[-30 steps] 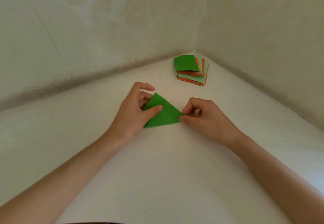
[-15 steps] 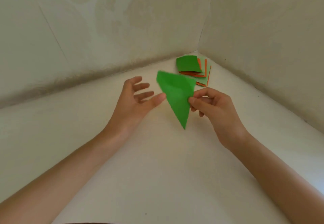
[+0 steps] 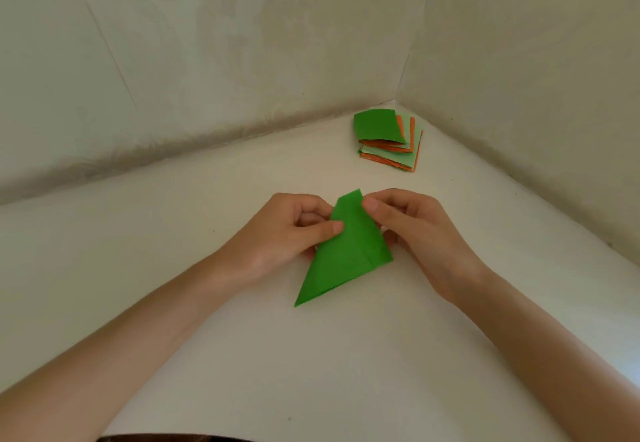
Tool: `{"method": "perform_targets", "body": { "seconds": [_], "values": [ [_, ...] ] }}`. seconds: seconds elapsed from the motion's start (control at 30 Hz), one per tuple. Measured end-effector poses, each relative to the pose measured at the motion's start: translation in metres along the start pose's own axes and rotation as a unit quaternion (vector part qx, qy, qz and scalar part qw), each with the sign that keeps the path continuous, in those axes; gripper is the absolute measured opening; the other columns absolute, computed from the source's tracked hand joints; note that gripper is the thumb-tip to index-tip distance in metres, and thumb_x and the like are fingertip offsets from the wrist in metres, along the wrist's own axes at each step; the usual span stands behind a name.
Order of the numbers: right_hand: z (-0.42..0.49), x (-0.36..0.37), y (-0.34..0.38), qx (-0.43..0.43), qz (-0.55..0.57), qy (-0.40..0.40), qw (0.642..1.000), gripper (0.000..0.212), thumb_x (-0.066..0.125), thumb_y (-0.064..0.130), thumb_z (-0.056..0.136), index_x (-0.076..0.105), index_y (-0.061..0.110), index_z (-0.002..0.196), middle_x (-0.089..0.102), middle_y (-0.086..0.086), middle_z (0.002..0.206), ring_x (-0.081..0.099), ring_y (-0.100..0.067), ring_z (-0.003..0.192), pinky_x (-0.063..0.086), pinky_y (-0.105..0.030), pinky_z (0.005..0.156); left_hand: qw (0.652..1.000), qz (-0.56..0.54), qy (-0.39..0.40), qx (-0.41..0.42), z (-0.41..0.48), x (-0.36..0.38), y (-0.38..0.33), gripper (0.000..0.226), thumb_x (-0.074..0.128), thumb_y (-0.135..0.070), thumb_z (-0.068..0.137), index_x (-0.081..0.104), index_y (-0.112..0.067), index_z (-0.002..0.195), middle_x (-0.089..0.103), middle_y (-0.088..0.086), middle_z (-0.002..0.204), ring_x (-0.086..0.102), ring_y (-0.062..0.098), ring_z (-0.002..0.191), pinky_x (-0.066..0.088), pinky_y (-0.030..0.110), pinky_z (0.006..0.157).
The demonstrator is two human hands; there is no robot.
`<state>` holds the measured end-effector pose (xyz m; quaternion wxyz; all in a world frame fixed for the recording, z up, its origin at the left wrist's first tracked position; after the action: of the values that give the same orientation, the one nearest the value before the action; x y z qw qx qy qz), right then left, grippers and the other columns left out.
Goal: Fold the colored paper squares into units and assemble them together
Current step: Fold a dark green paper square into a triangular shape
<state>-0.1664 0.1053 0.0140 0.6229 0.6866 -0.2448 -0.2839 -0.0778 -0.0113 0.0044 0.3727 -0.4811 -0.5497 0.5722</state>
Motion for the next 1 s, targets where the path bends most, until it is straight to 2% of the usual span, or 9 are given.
{"method": "perform_targets", "body": {
  "seconds": [0.07,0.17,0.27,0.4,0.53,0.7,0.87,0.93,1.0],
  "values": [
    [0.000,-0.002,0.001,-0.020,-0.007,-0.021,1.000,0.005,0.064,0.007,0.085,0.066,0.012,0.082,0.067,-0.004,0.071,0.059,-0.010,0.065,0.046,-0.024,0.063,1.000,0.005,0.009,0.007,0.000,0.003,-0.002,0.007,0.060,-0.010,0.089,0.067,-0.011,0.089,0.073,0.011,0.082,0.064,0.017,0.069,0.050,0.023,0.062],
    [0.000,-0.002,0.003,-0.048,-0.020,-0.036,0.998,0.016,0.065,0.001,0.083,0.064,0.015,0.076,0.066,-0.006,0.071,0.059,-0.012,0.068,0.047,-0.027,0.068,1.000,0.009,-0.011,0.022,-0.001,0.002,-0.005,0.016,0.054,-0.015,0.093,0.067,-0.010,0.086,0.068,0.006,0.072,0.060,0.012,0.063,0.047,0.020,0.057],
    [-0.004,-0.001,0.007,-0.092,-0.074,-0.045,0.992,0.018,0.066,0.004,0.084,0.064,0.021,0.078,0.068,-0.001,0.071,0.059,-0.010,0.069,0.047,-0.029,0.068,0.999,0.011,-0.028,0.032,-0.002,0.001,-0.006,0.025,0.049,-0.016,0.096,0.066,-0.008,0.080,0.063,-0.003,0.063,0.057,0.007,0.058,0.047,0.018,0.055],
    [-0.013,0.004,0.016,-0.193,-0.195,-0.059,0.960,0.019,0.063,0.011,0.086,0.061,0.029,0.086,0.066,0.012,0.077,0.056,-0.006,0.070,0.043,-0.022,0.065,0.997,0.018,-0.053,0.047,-0.003,0.000,-0.009,0.023,0.050,-0.012,0.096,0.066,-0.007,0.081,0.064,-0.003,0.064,0.058,0.006,0.058,0.047,0.017,0.055],
    [-0.020,0.009,0.025,-0.287,-0.269,-0.068,0.917,0.010,0.059,0.017,0.086,0.067,0.020,0.090,0.061,0.025,0.079,0.056,-0.008,0.080,0.042,-0.013,0.071,0.995,0.016,-0.074,0.066,-0.006,-0.003,-0.014,0.020,0.051,-0.011,0.095,0.067,-0.009,0.084,0.065,-0.002,0.067,0.058,0.007,0.061,0.046,0.017,0.056],
    [-0.025,0.012,0.030,-0.381,-0.351,-0.077,0.852,0.018,0.055,0.013,0.086,0.071,0.004,0.090,0.066,-0.001,0.080,0.053,-0.016,0.080,0.045,-0.023,0.070,0.995,0.016,-0.071,0.068,-0.007,-0.003,-0.015,0.020,0.051,-0.013,0.095,0.067,-0.011,0.083,0.063,0.000,0.068,0.055,0.008,0.061,0.043,0.019,0.057],
    [-0.028,0.017,0.032,-0.431,-0.387,-0.067,0.812,0.015,0.056,0.006,0.087,0.070,0.000,0.087,0.067,-0.005,0.076,0.051,-0.018,0.077,0.044,-0.027,0.067,0.995,-0.013,-0.064,0.072,-0.008,-0.002,-0.015,0.019,0.059,-0.025,0.087,0.068,-0.008,0.083,0.068,-0.001,0.069,0.058,0.010,0.060,0.046,0.019,0.056],
    [-0.029,0.019,0.032,-0.439,-0.399,-0.059,0.803,0.013,0.058,0.004,0.086,0.070,0.000,0.087,0.067,-0.005,0.076,0.052,-0.019,0.077,0.044,-0.027,0.066,0.996,-0.022,-0.058,0.071,-0.006,-0.002,-0.014,0.019,0.060,-0.028,0.081,0.068,-0.010,0.081,0.069,-0.001,0.068,0.059,0.012,0.060,0.047,0.019,0.056],
    [-0.029,0.019,0.032,-0.425,-0.387,-0.048,0.816,0.016,0.055,0.008,0.087,0.070,0.002,0.090,0.067,-0.004,0.080,0.053,-0.018,0.079,0.044,-0.025,0.069,0.996,-0.025,-0.055,0.070,-0.005,-0.003,-0.012,0.016,0.061,-0.024,0.083,0.068,-0.010,0.082,0.070,-0.001,0.068,0.060,0.012,0.060,0.047,0.019,0.056]
  ]
}}
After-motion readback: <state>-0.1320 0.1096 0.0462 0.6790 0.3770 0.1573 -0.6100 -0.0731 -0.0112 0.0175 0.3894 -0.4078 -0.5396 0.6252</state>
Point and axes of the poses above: each hand's wrist, its own z-axis towards the middle knuckle, its own x-axis out of the palm, y = z × x, the point moved 7 cm from there along z, towards the middle knuckle
